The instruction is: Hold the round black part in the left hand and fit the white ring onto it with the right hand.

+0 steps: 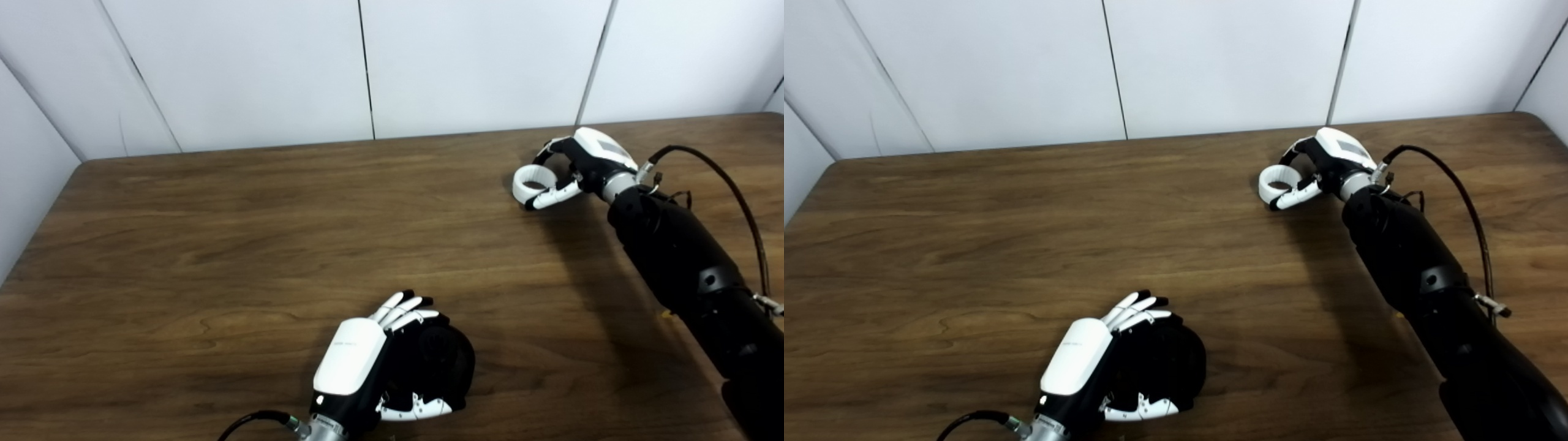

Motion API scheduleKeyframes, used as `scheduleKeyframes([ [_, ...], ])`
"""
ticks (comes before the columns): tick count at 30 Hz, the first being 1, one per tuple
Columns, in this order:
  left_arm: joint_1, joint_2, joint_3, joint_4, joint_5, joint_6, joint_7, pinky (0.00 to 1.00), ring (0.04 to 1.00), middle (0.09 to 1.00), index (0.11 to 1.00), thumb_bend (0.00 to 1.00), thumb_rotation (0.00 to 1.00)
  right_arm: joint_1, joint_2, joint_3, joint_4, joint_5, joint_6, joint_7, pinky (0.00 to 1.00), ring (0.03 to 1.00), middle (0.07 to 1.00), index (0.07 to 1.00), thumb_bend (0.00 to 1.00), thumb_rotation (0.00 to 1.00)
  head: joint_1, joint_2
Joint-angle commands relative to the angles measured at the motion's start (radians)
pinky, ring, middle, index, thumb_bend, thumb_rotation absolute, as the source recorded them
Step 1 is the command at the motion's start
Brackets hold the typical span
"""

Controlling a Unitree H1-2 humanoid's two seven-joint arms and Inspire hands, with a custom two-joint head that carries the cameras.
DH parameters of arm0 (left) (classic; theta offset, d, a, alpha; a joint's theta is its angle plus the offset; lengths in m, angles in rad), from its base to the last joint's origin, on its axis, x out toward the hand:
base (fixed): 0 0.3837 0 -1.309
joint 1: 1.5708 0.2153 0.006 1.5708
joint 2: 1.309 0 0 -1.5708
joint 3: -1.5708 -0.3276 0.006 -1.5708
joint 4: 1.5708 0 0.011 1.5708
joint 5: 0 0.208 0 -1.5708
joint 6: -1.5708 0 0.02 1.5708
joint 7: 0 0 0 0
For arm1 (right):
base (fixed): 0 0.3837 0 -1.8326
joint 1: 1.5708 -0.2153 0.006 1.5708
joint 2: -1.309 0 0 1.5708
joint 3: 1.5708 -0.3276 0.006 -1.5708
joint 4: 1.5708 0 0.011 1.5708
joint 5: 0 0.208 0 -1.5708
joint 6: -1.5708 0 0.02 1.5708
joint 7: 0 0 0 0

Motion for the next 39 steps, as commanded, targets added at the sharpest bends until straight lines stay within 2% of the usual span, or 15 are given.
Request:
scheduleKeyframes([
  [1, 0.013, -0.027, -0.009, 0.016, 0.021, 0.028, -0.036, 0.78, 0.941, 0.881, 0.714, 0.81, 0.4, -0.046, -0.001, -0.021, -0.01, 0.007, -0.038, -0.039, 0.74, 0.9, 0.868, 0.613, 0.81, 0.22, 0.0, 0.0],
  [6, 0.01, -0.025, -0.01, 0.019, 0.02, 0.025, -0.033, 0.78, 0.943, 0.882, 0.714, 0.81, 0.41, -0.046, 0.002, -0.026, -0.009, 0.006, -0.031, -0.037, 0.75, 0.902, 0.867, 0.597, 0.8, 0.2, -0.001, -0.002],
  [9, 0.009, -0.026, -0.01, 0.019, 0.016, 0.027, -0.035, 0.78, 0.94, 0.881, 0.712, 0.81, 0.4, -0.045, 0.002, -0.031, -0.007, 0.011, -0.04, -0.043, 0.75, 0.904, 0.865, 0.514, 0.58, 0.16, -0.001, -0.001],
  [11, 0.008, -0.028, -0.009, 0.018, 0.014, 0.03, -0.038, 0.78, 0.944, 0.885, 0.714, 0.81, 0.4, -0.045, 0.001, -0.033, -0.008, 0.014, -0.045, -0.045, 0.76, 0.906, 0.866, 0.496, 0.54, 0.15, -0.001, -0.001],
  [14, 0.006, -0.029, -0.01, 0.021, 0.016, 0.029, -0.036, 0.78, 0.942, 0.883, 0.714, 0.81, 0.4, -0.043, -0.001, -0.037, -0.015, 0.016, -0.052, -0.049, 0.76, 0.904, 0.863, 0.492, 0.53, 0.15, -0.002, 0.0],
  [26, -0.003, -0.033, -0.009, 0.04, 0.004, 0.023, -0.027, 0.79, 0.938, 0.877, 0.714, 0.82, 0.39, -0.015, -0.009, -0.072, -0.138, 0.02, 0.014, -0.011, 0.72, 0.885, 0.859, 0.492, 0.52, 0.15, -0.003, -0.001],
  [33, -0.007, -0.035, -0.01, 0.045, 0.005, 0.025, -0.028, 0.79, 0.937, 0.878, 0.713, 0.82, 0.39, 0.016, -0.002, -0.103, -0.282, 0.046, 0.07, 0.041, 0.69, 0.852, 0.845, 0.492, 0.52, 0.15, -0.005, -0.001],
  [39, -0.011, -0.038, -0.01, 0.051, 0.006, 0.025, -0.024, 0.79, 0.938, 0.877, 0.713, 0.82, 0.38, 0.04, 0.0, -0.114, -0.422, 0.056, 0.119, 0.098, 0.73, 0.853, 0.847, 0.492, 0.52, 0.15, -0.004, -0.002],
])
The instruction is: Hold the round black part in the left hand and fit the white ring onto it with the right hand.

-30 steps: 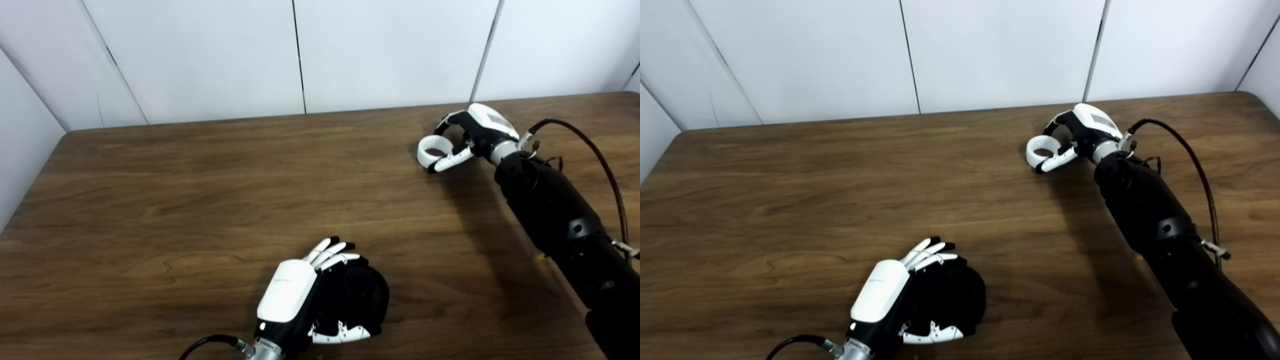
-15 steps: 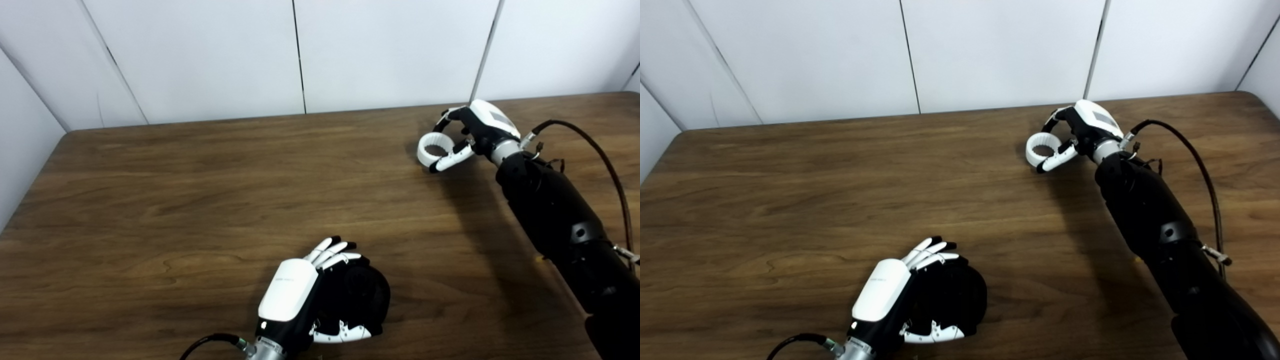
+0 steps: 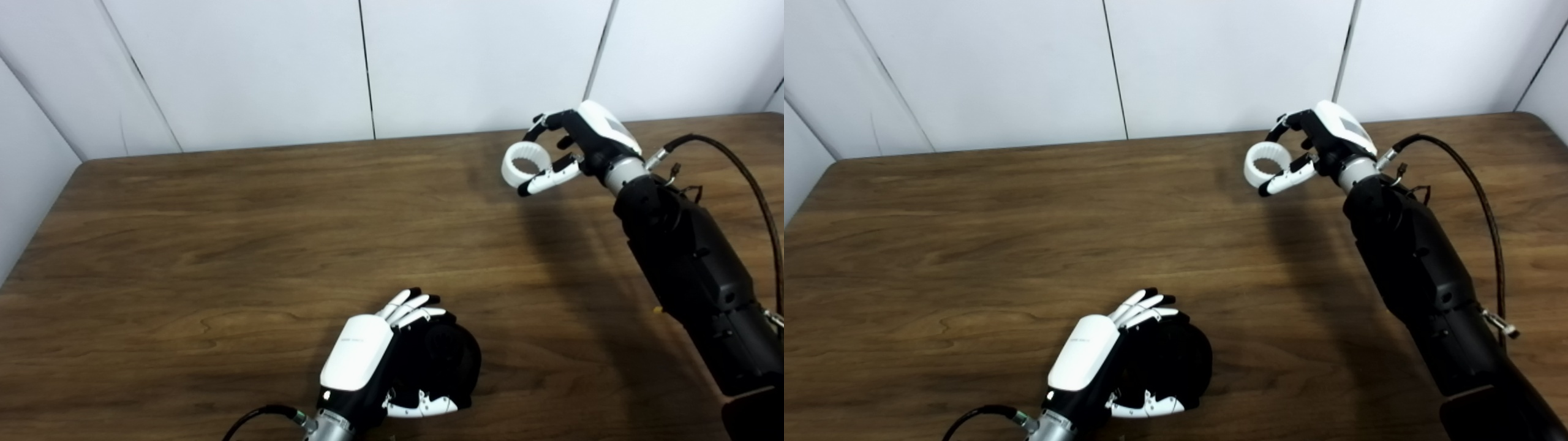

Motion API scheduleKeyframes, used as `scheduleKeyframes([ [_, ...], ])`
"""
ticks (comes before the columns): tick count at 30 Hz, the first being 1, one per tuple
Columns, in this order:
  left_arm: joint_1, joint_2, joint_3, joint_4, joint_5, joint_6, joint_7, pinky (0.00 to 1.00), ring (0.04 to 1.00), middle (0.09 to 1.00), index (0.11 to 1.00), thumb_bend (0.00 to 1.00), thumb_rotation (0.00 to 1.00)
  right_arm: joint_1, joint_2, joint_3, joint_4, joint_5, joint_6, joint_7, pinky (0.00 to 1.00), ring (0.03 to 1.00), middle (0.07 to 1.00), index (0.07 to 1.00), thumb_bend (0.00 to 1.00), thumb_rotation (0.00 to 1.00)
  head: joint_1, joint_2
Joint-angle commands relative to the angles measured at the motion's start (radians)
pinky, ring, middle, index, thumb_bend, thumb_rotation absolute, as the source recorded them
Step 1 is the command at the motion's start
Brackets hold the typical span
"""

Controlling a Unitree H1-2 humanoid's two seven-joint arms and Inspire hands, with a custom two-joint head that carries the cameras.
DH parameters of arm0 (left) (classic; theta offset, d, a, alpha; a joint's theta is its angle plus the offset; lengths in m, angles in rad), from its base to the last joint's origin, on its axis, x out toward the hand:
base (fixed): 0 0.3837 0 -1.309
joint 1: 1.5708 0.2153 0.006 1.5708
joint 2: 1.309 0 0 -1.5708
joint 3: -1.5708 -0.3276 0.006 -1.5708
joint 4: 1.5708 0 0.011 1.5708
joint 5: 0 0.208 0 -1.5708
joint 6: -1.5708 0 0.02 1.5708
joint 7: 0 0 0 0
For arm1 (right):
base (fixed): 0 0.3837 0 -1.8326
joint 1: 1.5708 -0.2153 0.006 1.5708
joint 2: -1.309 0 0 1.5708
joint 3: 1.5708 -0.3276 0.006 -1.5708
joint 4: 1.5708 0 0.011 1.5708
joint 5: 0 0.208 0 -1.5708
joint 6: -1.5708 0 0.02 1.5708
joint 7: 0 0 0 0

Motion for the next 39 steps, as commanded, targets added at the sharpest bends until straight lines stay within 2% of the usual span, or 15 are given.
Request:
scheduleKeyframes([
  [1, 0.009, -0.029, -0.002, 0.033, 0.01, 0.026, -0.024, 0.79, 0.938, 0.877, 0.713, 0.82, 0.38, -0.036, -0.015, -0.02, -0.084, 0.007, 0.013, 0.015, 0.73, 0.85, 0.845, 0.492, 0.52, 0.15, -0.001, 0.002],
  [11, 0.003, -0.033, -0.004, 0.042, 0.017, 0.029, -0.018, 0.79, 0.935, 0.874, 0.711, 0.82, 0.39, 0.027, -0.032, -0.03, -0.337, 0.034, 0.067, 0.131, 0.79, 0.851, 0.834, 0.49, 0.52, 0.15, -0.004, 0.002],
  [14, 0.001, -0.034, -0.005, 0.042, 0.015, 0.029, -0.019, 0.79, 0.938, 0.877, 0.711, 0.82, 0.38, 0.056, -0.036, -0.033, -0.411, 0.048, 0.067, 0.156, 0.76, 0.847, 0.829, 0.49, 0.52, 0.15, -0.003, 0.004],
  [17, 0.0, -0.034, -0.007, 0.041, 0.021, 0.03, -0.02, 0.79, 0.936, 0.875, 0.712, 0.82, 0.39, 0.084, -0.041, -0.03, -0.485, 0.052, 0.091, 0.185, 0.79, 0.867, 0.835, 0.49, 0.52, 0.15, -0.002, 0.007],
  [23, 0.0, -0.034, -0.005, 0.043, 0.014, 0.029, -0.019, 0.8, 0.942, 0.878, 0.715, 0.82, 0.39, 0.145, -0.054, -0.017, -0.636, 0.043, 0.118, 0.249, 0.77, 0.866, 0.83, 0.489, 0.53, 0.15, -0.001, 0.008],
  [31, 0.0, -0.037, -0.002, 0.033, 0.014, 0.046, -0.035, 0.81, 0.946, 0.885, 0.719, 0.82, 0.38, 0.203, -0.068, -0.005, -0.771, 0.023, 0.143, 0.334, 0.78, 0.873, 0.824, 0.489, 0.53, 0.15, -0.004, 0.016],
  [39, 0.001, -0.037, -0.007, 0.031, 0.017, 0.04, -0.028, 0.8, 0.94, 0.88, 0.717, 0.82, 0.39, 0.251, -0.048, -0.011, -0.861, 0.03, 0.149, 0.398, 0.77, 0.876, 0.829, 0.489, 0.53, 0.14, -0.002, 0.026],
])
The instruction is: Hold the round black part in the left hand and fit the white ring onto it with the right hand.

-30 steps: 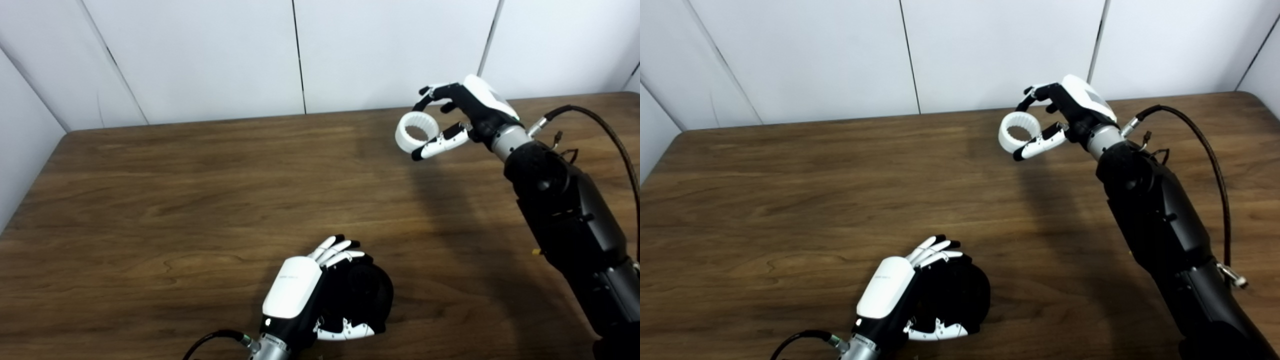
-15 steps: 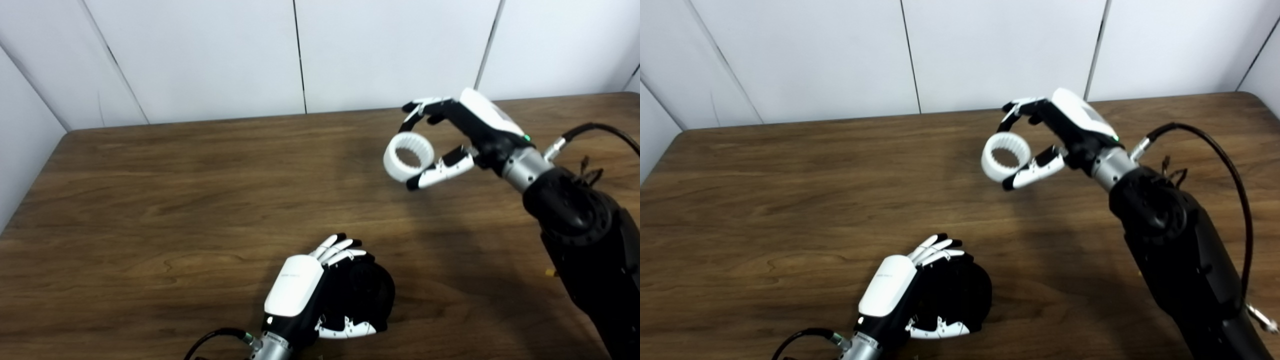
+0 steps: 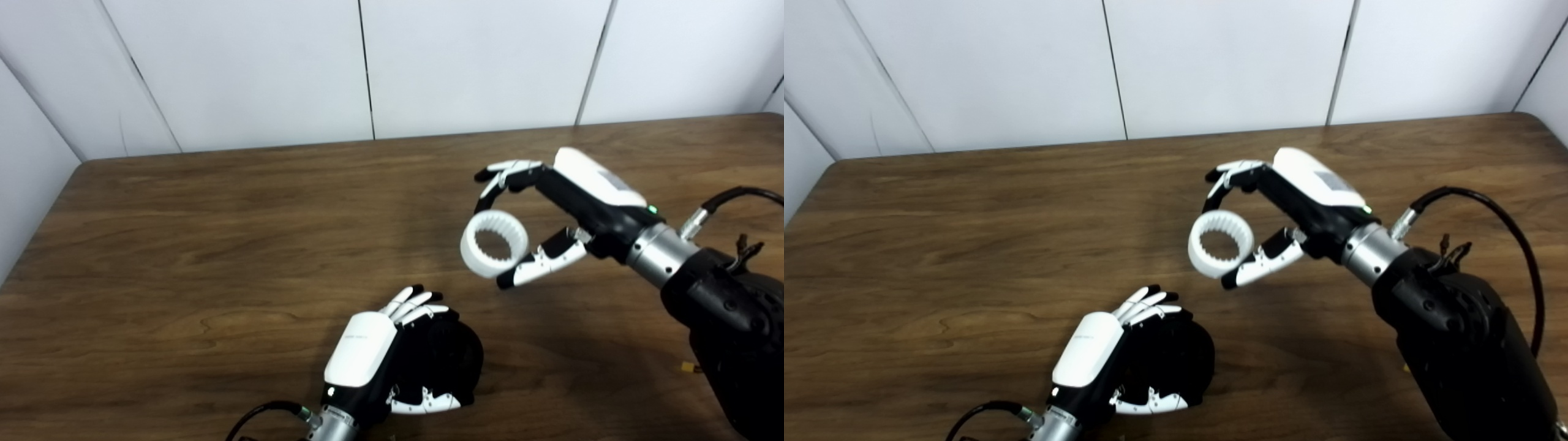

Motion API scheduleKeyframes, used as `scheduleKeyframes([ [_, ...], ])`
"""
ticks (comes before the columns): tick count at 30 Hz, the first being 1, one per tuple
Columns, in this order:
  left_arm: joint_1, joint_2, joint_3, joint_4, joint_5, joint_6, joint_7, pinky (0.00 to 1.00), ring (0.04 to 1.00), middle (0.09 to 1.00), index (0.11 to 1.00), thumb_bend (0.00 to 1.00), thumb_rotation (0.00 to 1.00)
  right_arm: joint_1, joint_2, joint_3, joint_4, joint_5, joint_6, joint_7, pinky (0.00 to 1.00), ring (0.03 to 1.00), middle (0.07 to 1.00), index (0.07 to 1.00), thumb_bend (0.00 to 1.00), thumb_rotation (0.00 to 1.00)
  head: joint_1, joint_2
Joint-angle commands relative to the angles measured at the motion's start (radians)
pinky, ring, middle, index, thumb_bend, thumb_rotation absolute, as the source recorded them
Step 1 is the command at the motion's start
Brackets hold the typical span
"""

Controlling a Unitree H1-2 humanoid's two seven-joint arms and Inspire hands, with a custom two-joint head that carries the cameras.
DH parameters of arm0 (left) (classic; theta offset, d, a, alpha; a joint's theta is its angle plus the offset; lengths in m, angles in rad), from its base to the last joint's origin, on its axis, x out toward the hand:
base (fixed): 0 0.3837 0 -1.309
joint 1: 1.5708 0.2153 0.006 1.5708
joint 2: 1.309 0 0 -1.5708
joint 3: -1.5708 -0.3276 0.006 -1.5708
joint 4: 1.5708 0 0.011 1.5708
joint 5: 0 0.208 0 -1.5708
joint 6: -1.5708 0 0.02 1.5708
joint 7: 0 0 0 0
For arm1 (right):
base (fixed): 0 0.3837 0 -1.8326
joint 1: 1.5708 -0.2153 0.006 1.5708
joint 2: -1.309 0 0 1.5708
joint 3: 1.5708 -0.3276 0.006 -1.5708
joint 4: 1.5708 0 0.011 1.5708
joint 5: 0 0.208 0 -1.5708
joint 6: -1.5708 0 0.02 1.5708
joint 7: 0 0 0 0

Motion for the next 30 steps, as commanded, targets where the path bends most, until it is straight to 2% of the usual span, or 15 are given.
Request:
scheduleKeyframes([
  [1, 0.016, -0.029, -0.004, 0.015, 0.016, 0.035, -0.031, 0.8, 0.939, 0.879, 0.717, 0.82, 0.39, -0.016, 0.007, -0.013, -0.052, 0.006, 0.002, 0.005, 0.77, 0.875, 0.829, 0.489, 0.53, 0.14, -0.001, 0.001],
  [8, 0.016, -0.033, -0.008, 0.01, 0.017, 0.044, -0.034, 0.8, 0.941, 0.883, 0.719, 0.82, 0.39, 0.034, 0.03, 0.014, -0.073, 0.012, -0.003, 0.029, 0.77, 0.876, 0.829, 0.489, 0.53, 0.15, 0.005, 0.009],
  [13, 0.015, -0.032, -0.008, 0.009, 0.01, 0.044, -0.032, 0.8, 0.942, 0.883, 0.715, 0.82, 0.38, 0.071, 0.034, 0.035, -0.067, 0.016, -0.037, 0.018, 0.8, 0.873, 0.823, 0.489, 0.52, 0.15, 0.007, 0.012],
  [20, 0.016, -0.034, -0.008, 0.008, 0.008, 0.049, -0.034, 0.79, 0.939, 0.886, 0.713, 0.83, 0.37, 0.116, 0.044, 0.067, -0.054, 0.012, -0.073, 0.007, 0.76, 0.877, 0.825, 0.489, 0.53, 0.15, 0.008, 0.013],
  [30, 0.013, -0.039, -0.01, 0.005, 0.002, 0.065, -0.039, 0.78, 0.938, 0.883, 0.712, 0.82, 0.37, 0.137, 0.056, 0.106, -0.029, -0.018, -0.117, 0.007, 0.76, 0.884, 0.828, 0.49, 0.52, 0.15, 0.015, 0.013],
])
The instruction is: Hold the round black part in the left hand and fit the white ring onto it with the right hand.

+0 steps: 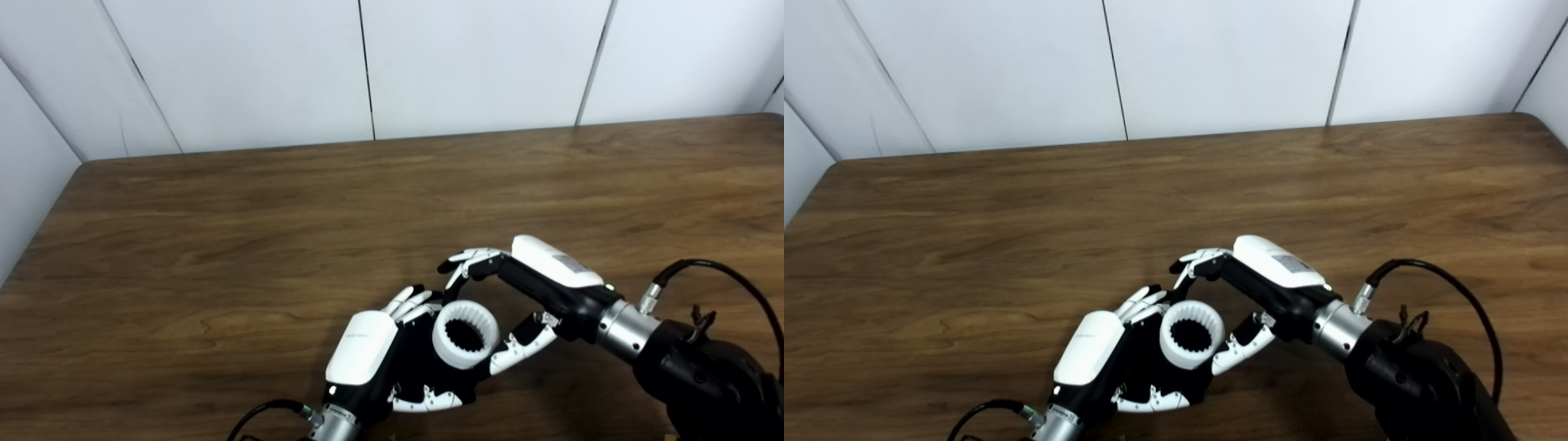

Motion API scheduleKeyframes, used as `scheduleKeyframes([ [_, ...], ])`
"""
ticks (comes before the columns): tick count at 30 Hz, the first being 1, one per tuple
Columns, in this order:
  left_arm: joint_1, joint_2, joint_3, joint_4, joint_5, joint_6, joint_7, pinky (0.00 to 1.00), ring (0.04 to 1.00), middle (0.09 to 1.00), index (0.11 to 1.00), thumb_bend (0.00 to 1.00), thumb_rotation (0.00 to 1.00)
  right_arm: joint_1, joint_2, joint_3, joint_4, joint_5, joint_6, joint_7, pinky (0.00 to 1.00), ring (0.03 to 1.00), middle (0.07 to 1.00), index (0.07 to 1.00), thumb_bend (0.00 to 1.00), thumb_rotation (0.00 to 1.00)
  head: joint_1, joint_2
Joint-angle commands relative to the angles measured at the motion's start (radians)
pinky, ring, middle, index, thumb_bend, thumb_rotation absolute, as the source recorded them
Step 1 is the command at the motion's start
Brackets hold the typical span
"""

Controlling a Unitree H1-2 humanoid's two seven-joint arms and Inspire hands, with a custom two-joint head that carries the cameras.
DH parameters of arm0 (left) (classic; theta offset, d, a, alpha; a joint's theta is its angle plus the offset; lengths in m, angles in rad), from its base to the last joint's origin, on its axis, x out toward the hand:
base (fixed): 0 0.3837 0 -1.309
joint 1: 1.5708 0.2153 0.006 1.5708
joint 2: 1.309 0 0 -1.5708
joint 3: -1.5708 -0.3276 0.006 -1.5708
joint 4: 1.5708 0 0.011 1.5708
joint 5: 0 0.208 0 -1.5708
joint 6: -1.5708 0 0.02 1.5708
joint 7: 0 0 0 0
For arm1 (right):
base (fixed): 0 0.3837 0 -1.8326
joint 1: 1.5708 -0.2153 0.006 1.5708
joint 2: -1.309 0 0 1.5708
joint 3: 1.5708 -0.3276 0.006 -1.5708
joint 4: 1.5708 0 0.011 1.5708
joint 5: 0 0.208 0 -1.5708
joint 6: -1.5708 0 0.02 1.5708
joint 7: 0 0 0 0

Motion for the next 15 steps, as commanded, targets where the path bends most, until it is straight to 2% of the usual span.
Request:
scheduleKeyframes([
  [1, 0.017, -0.034, -0.003, 0.011, 0.005, 0.034, -0.036, 0.78, 0.938, 0.883, 0.711, 0.82, 0.37, -0.023, 0.008, 0.001, -0.012, -0.011, -0.04, -0.02, 0.76, 0.885, 0.828, 0.49, 0.52, 0.15, 0.002, 0.0],
  [15, 0.02, -0.05, -0.004, 0.011, -0.035, 0.056, -0.039, 0.75, 0.909, 0.876, 0.715, 0.83, 0.35, -0.008, 0.047, 0.011, 0.019, -0.016, -0.046, -0.029, 0.79, 0.908, 0.843, 0.491, 0.52, 0.15, 0.01, -0.003],
])
